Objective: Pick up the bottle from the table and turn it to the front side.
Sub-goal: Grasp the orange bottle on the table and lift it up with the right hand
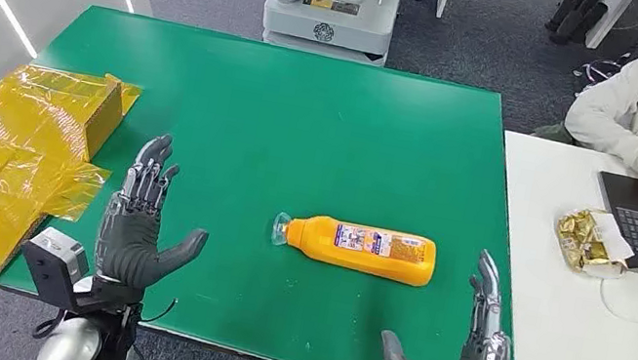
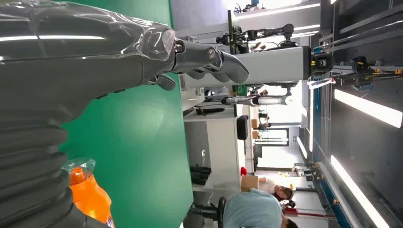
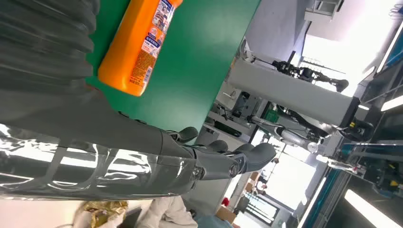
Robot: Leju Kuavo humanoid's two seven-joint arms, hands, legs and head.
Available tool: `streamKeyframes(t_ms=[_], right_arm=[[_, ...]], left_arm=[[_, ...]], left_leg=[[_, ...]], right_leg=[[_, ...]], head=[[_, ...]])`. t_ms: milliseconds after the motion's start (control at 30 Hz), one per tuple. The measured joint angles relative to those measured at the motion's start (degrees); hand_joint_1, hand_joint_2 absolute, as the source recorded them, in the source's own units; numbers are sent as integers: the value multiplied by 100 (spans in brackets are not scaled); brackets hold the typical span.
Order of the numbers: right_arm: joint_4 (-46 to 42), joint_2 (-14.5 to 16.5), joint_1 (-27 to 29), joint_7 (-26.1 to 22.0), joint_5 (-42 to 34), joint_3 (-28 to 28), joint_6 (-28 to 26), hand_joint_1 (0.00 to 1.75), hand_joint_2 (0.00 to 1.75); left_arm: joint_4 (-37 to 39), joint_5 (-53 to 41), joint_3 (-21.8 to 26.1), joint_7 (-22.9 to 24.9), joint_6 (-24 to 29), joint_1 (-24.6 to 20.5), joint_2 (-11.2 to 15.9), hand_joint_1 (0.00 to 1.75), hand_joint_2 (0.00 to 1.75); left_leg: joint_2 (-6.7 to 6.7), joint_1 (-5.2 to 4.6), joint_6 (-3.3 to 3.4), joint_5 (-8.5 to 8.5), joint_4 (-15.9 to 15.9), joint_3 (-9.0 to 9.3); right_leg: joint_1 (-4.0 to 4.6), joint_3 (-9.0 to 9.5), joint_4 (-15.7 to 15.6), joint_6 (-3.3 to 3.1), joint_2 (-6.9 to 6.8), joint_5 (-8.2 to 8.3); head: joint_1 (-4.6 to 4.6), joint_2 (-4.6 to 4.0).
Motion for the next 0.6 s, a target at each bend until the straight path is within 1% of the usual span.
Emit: streamKeyframes(t_ms=[67, 200, 300, 400, 600], right_arm=[[46, -8, -75, 50, 92, -1, 2, 0, 175], [306, -76, -428, 264, 436, -5, 41, 0, 175], [689, -232, -850, 446, 684, -6, 47, 0, 175], [1099, -393, -1248, 501, 749, -7, 37, 0, 175], [1485, -532, -1533, 545, 793, -5, 27, 0, 175]], left_arm=[[12, -3, 0, 0, -26, -4, -7, 0, 175], [71, -12, -2, -7, -145, -14, -26, 0, 175], [146, -5, -15, -20, -236, -62, -26, 0, 175], [232, 9, -36, -22, -275, -139, -26, 0, 175], [335, 21, -57, -25, -302, -202, -26, 0, 175]], left_leg=[[0, 0, 0, 0, 0, 0], [0, 0, 0, 0, 0, 1], [2, 0, 0, 1, 1, 1], [0, 0, 1, 1, 4, 3], [0, 0, 0, 1, 5, 2]], right_leg=[[0, 0, 0, 0, 0, 0], [0, 0, 0, 0, 1, 0], [0, 0, 0, 1, 3, 2], [0, 3, 0, 2, 1, 3], [0, 3, 1, 1, 1, 2]], head=[[0, 0], [0, 0], [1, 0], [1, 0], [0, 0]])
